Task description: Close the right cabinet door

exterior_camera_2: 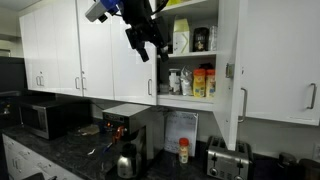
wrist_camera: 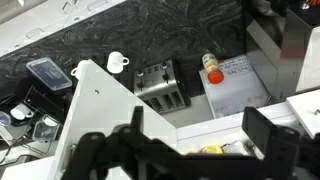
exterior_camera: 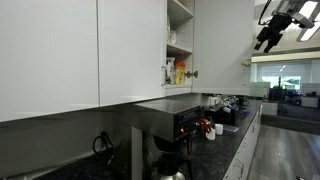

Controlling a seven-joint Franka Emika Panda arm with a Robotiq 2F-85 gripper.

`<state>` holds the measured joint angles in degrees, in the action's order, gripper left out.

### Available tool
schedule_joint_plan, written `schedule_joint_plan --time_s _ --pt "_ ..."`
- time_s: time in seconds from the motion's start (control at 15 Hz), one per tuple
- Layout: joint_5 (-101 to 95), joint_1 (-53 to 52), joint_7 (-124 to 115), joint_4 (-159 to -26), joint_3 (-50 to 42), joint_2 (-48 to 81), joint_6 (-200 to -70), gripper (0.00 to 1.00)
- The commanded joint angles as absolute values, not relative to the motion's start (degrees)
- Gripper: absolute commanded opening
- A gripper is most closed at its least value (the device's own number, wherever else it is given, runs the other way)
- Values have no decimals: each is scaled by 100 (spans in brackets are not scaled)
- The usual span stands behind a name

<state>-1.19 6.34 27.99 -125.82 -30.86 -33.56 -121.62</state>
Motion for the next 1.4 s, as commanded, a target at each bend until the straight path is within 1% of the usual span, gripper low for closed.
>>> schedule_joint_plan --time_s 0.0,0.53,0.93,1.33 --pt "82 766 2927 -12332 -3240 -2888 -12446 100" --pt "429 666 3078 -11696 -3673 -2419 -12969 100" --pt "1344 278 3777 -10930 -4316 -1978 -12600 100" --pt "2492 -116 4940 -10208 -5078 -1398 -11908 100"
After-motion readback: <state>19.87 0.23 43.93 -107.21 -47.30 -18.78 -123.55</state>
